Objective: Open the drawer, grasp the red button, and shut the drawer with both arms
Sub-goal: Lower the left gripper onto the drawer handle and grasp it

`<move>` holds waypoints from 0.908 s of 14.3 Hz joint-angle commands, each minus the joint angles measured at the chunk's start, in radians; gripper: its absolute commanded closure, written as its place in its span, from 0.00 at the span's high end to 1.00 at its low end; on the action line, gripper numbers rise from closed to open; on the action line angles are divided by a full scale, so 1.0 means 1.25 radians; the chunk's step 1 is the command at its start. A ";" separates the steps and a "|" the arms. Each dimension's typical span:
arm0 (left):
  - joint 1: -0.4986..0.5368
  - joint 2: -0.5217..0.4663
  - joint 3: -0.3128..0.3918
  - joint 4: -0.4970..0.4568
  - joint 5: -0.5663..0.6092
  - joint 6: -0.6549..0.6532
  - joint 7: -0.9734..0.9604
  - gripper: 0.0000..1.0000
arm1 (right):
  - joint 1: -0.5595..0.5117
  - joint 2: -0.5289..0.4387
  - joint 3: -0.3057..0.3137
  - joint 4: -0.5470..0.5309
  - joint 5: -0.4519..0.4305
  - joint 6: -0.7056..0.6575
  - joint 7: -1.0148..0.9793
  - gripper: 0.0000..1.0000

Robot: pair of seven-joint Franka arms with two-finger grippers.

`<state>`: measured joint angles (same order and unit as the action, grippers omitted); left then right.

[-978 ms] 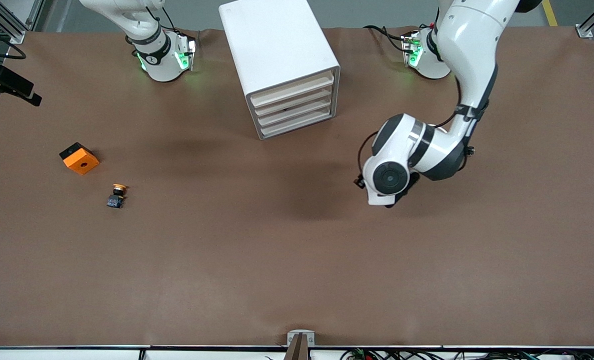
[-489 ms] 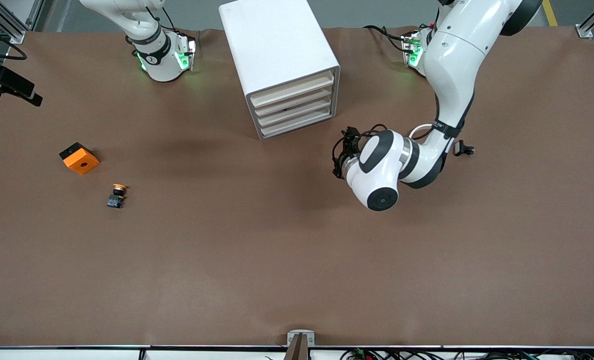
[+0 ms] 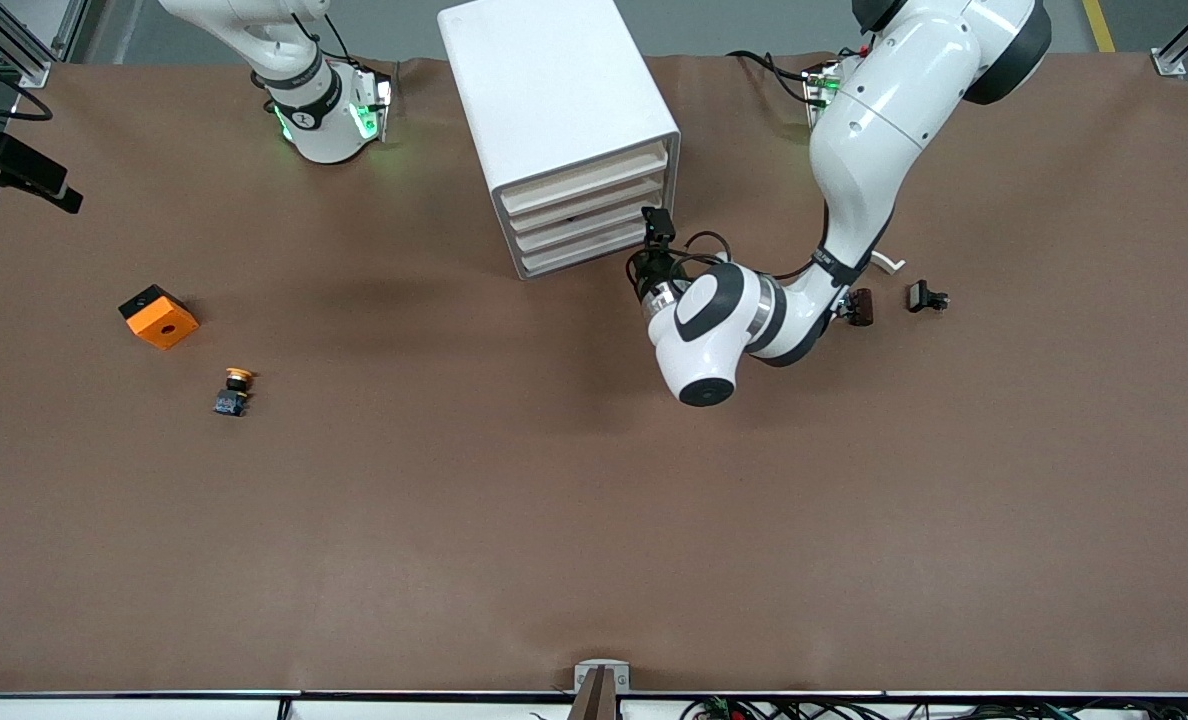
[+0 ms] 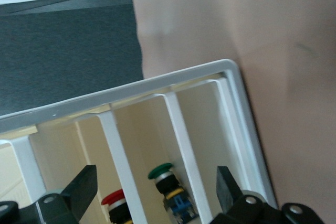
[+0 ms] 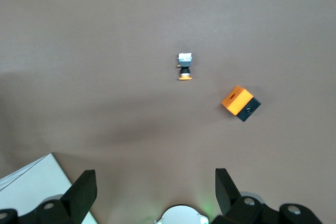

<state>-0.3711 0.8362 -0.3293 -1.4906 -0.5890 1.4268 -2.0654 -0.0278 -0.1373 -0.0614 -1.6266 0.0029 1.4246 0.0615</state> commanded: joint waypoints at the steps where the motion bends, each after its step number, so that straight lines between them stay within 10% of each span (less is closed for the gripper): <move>1: 0.005 0.011 -0.013 0.014 -0.015 -0.056 -0.023 0.96 | 0.026 -0.015 0.005 -0.004 -0.048 0.006 0.011 1.00; 8: -0.020 0.027 -0.032 -0.019 -0.049 -0.091 -0.024 0.75 | 0.015 -0.019 -0.004 -0.017 -0.010 0.010 0.011 1.00; 13: -0.047 0.029 -0.032 -0.021 -0.063 -0.091 -0.024 0.30 | 0.011 -0.021 -0.006 -0.019 0.011 0.027 0.011 1.00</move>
<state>-0.4184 0.8716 -0.3653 -1.5179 -0.6469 1.3237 -2.0805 -0.0082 -0.1379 -0.0693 -1.6280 -0.0037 1.4478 0.0646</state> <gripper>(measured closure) 0.581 0.000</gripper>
